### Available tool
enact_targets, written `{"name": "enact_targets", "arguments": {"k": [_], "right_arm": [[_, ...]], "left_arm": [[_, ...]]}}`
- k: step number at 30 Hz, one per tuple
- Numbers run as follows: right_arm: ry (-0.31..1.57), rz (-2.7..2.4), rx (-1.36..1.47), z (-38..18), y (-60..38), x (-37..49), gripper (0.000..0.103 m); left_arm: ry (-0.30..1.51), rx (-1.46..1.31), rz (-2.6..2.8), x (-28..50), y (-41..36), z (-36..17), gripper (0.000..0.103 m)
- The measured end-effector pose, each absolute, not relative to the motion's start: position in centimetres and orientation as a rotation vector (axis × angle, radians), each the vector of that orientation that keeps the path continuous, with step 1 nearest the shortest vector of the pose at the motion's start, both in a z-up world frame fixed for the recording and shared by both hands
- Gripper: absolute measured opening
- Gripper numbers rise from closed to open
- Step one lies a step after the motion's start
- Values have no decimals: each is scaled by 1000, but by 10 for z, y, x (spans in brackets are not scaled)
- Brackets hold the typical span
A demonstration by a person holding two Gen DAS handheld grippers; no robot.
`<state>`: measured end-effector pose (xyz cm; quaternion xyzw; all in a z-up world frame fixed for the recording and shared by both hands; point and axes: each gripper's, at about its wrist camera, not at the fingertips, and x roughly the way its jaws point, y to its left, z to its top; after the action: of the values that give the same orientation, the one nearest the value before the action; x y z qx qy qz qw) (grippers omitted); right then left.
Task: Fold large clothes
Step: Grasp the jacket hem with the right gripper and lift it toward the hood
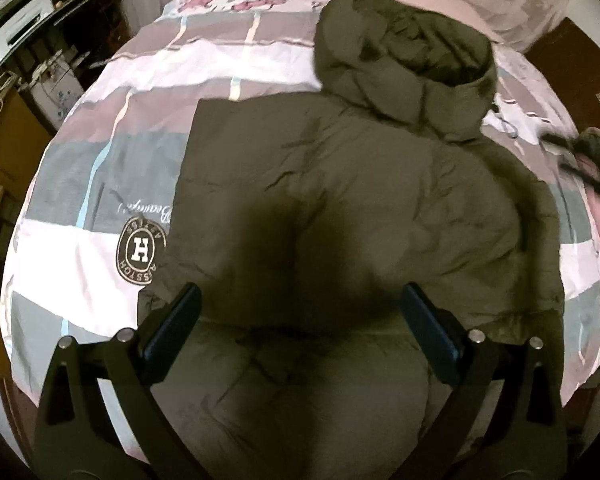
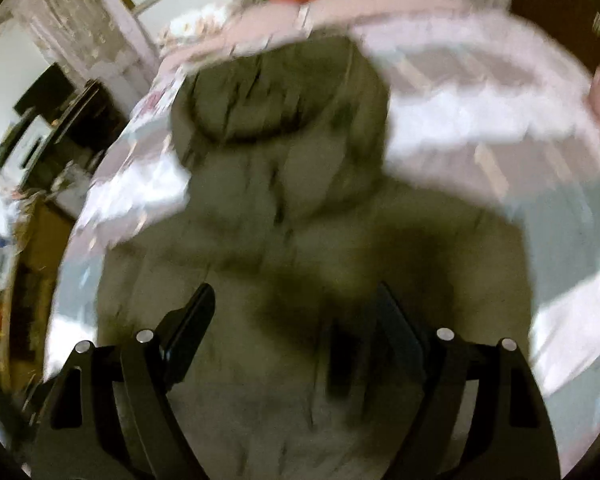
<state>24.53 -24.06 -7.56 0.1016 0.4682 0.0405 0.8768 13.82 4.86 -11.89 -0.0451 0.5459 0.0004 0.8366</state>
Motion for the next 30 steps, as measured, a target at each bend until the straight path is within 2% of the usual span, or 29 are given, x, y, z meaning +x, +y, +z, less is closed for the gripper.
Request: {"name": "enact_targets", "arguments": {"k": [6, 12, 13, 14, 15, 21, 25, 30], "right_arm": [[937, -85, 146, -74, -250, 362, 87], [1013, -247, 75, -123, -251, 450, 85], [1012, -267, 55, -127, -253, 453, 77], [1016, -294, 32, -134, -254, 454, 36], [1028, -313, 23, -138, -255, 452, 7], [790, -159, 20, -95, -250, 384, 4], [650, 15, -9, -49, -246, 274, 4], [661, 209, -37, -31, -257, 154, 5]], "left_arm": [[1175, -77, -18, 147, 47, -122, 101], [1211, -73, -19, 155, 47, -136, 101], [1214, -65, -17, 156, 46, -138, 101], [1222, -49, -13, 157, 44, -142, 101], [1228, -37, -9, 158, 43, -144, 101], [1235, -32, 25, 162, 47, -149, 101], [1225, -52, 56, 155, 57, -144, 101], [1158, -146, 115, 147, 83, -126, 101]]}}
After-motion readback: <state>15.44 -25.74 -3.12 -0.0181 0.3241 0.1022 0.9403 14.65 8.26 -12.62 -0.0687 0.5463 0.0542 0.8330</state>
